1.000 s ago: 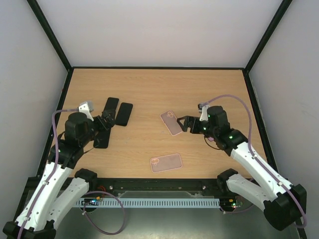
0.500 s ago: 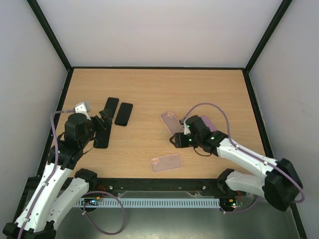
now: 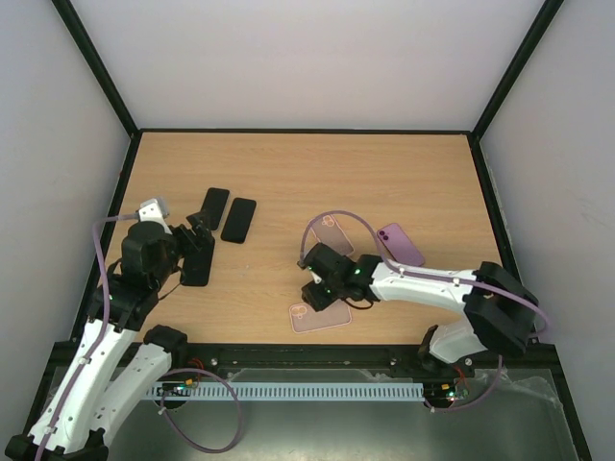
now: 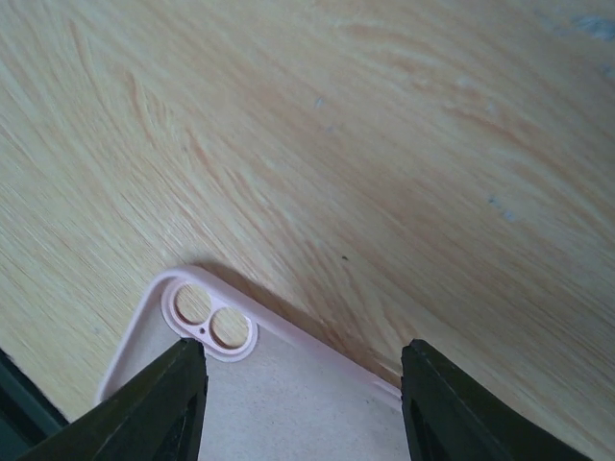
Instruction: Put the phone into the phone case
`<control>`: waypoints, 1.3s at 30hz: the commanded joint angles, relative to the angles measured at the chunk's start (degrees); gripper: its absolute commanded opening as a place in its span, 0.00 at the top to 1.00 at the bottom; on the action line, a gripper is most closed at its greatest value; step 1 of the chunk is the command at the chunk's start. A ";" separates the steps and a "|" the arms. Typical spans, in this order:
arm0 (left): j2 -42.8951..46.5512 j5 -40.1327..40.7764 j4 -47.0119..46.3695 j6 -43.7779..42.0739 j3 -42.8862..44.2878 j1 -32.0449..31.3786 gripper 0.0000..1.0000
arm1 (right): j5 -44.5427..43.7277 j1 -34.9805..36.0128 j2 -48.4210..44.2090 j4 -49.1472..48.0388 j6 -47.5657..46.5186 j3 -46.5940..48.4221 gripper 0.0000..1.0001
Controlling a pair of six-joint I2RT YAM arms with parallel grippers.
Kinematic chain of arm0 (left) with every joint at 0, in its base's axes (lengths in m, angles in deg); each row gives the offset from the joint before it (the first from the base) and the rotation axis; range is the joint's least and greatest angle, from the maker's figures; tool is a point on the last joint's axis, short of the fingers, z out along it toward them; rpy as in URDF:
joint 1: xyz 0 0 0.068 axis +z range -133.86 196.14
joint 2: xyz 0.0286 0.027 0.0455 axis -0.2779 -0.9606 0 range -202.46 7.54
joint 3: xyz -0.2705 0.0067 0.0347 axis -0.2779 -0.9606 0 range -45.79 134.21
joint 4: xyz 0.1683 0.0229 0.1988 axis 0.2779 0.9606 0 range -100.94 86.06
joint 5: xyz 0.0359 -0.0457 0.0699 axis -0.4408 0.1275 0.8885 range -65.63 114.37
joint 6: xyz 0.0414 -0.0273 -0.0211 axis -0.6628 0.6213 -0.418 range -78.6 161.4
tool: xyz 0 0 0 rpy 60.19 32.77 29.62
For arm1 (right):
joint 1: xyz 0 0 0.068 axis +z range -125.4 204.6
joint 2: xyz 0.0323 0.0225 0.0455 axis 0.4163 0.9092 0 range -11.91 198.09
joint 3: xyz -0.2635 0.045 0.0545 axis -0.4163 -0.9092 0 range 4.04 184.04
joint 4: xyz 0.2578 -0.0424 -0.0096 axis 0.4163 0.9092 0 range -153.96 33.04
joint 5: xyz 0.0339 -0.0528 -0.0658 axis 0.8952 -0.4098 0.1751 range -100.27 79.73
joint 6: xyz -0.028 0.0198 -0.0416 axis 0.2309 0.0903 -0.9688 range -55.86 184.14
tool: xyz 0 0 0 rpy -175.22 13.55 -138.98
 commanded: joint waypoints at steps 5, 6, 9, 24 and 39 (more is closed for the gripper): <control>0.09 1.59 1.34 -0.36 0.64 0.28 0.00 | 0.95 1.59 4.06 2.13 -7.45 2.28 0.42; 0.03 1.55 1.35 -0.29 0.65 0.27 0.00 | 1.62 1.62 4.62 1.97 -7.88 2.37 0.40; -0.18 1.55 1.31 -0.22 0.57 0.32 0.00 | 1.27 1.68 6.35 2.29 -8.69 3.26 0.39; -0.20 0.91 0.91 -0.50 0.50 0.29 0.00 | -3.88 4.11 12.81 4.63 -11.08 6.97 0.38; 1.57 1.39 1.04 -0.92 0.61 0.28 0.00 | -2.53 4.20 14.77 3.72 -13.87 8.66 0.56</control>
